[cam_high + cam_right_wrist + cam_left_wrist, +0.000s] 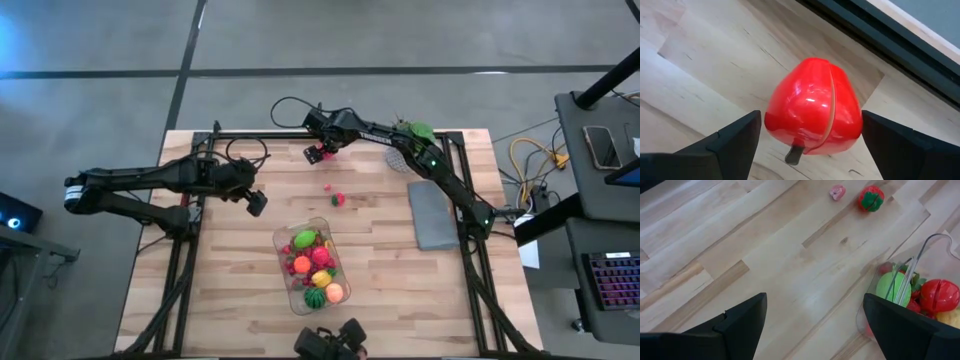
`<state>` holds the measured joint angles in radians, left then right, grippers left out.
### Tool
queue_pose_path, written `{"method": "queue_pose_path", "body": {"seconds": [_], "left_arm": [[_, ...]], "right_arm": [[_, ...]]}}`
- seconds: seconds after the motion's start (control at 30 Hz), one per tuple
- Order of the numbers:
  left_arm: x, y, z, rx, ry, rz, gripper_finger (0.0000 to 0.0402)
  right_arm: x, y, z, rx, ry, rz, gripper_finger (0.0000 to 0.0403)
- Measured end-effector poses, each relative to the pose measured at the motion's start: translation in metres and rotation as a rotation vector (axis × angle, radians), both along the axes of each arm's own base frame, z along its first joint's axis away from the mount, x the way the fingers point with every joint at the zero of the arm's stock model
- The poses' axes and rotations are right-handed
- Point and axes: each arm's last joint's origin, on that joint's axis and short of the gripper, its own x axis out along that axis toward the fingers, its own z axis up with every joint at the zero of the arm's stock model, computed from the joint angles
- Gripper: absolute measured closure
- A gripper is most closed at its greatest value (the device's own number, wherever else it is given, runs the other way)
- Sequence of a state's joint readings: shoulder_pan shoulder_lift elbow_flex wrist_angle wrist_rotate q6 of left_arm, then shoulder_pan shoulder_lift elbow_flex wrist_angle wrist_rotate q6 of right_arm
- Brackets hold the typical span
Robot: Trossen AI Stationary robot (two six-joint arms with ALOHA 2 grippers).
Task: Pick and placing Produce into tupperware
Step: Put the red apple into the transparent bin
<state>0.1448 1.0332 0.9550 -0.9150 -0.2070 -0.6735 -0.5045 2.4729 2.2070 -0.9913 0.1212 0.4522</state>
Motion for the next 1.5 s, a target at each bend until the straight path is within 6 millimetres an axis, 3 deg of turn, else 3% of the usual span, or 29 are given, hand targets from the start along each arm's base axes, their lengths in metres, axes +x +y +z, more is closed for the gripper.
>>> {"method": "queue_pose_path", "body": {"seconds": [1.1,1.37,1.5], "left_arm": [[0.0,-0.0001,-0.0003,-0.003,0.0,-0.002,0.0086],[0.0,-0.0001,-0.0004,-0.003,0.001,-0.002,0.0086],[0.0,-0.0001,-0.0003,-0.002,0.0,-0.002,0.0086]], "right_arm": [[0.0002,0.0002,-0.0005,0.013,-0.008,0.004,0.0078],[0.0,0.0006,-0.0008,0.015,-0.007,0.005,0.013],[0.0,0.0005,-0.0005,0.013,-0.007,0.005,0.0133]]}}
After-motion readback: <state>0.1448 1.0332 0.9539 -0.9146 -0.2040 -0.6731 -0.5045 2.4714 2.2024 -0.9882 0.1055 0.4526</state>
